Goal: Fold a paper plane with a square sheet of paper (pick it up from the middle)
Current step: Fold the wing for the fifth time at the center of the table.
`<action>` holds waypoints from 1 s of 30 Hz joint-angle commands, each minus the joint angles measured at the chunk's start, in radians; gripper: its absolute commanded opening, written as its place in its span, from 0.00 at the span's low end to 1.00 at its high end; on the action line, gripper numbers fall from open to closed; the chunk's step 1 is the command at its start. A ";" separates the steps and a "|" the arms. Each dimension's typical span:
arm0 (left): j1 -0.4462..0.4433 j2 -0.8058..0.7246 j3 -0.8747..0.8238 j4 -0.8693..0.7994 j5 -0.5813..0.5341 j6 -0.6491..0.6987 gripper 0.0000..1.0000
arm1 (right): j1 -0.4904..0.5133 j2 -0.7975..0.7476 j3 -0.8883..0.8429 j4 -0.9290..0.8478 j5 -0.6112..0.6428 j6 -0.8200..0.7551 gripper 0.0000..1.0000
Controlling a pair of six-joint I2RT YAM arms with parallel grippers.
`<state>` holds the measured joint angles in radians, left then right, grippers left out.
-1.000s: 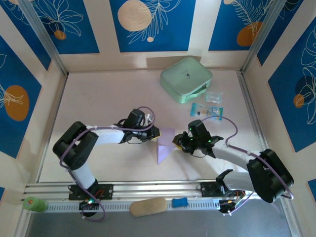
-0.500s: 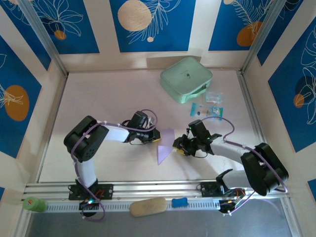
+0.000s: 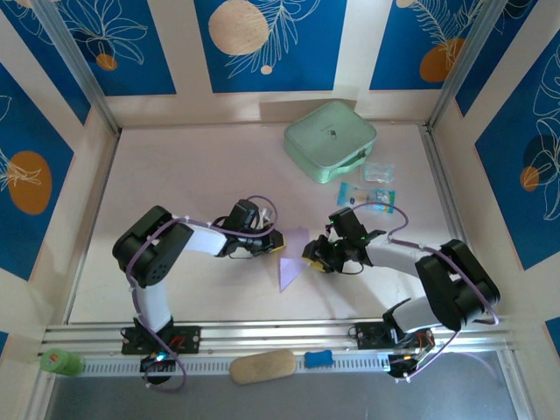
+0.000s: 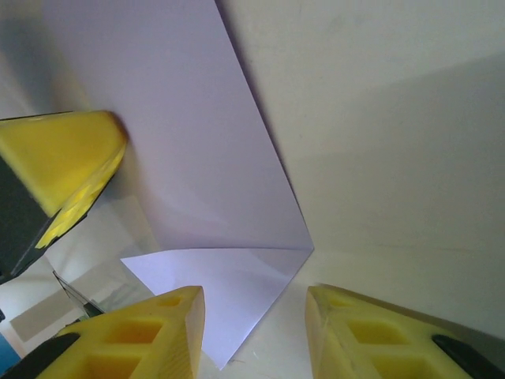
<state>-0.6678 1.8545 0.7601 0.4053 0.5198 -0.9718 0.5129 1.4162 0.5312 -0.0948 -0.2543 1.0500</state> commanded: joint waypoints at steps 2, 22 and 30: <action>0.003 0.009 -0.030 -0.044 -0.004 -0.006 0.03 | -0.002 0.031 0.034 -0.012 -0.002 0.004 0.38; 0.002 0.012 -0.019 -0.050 0.002 -0.003 0.03 | -0.010 0.032 0.032 0.077 -0.024 0.005 0.38; 0.003 0.009 -0.021 -0.049 0.002 -0.003 0.02 | -0.046 0.024 0.044 0.013 -0.002 -0.050 0.40</action>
<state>-0.6678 1.8545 0.7589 0.4080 0.5198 -0.9718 0.4858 1.4567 0.5499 -0.0307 -0.2649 1.0386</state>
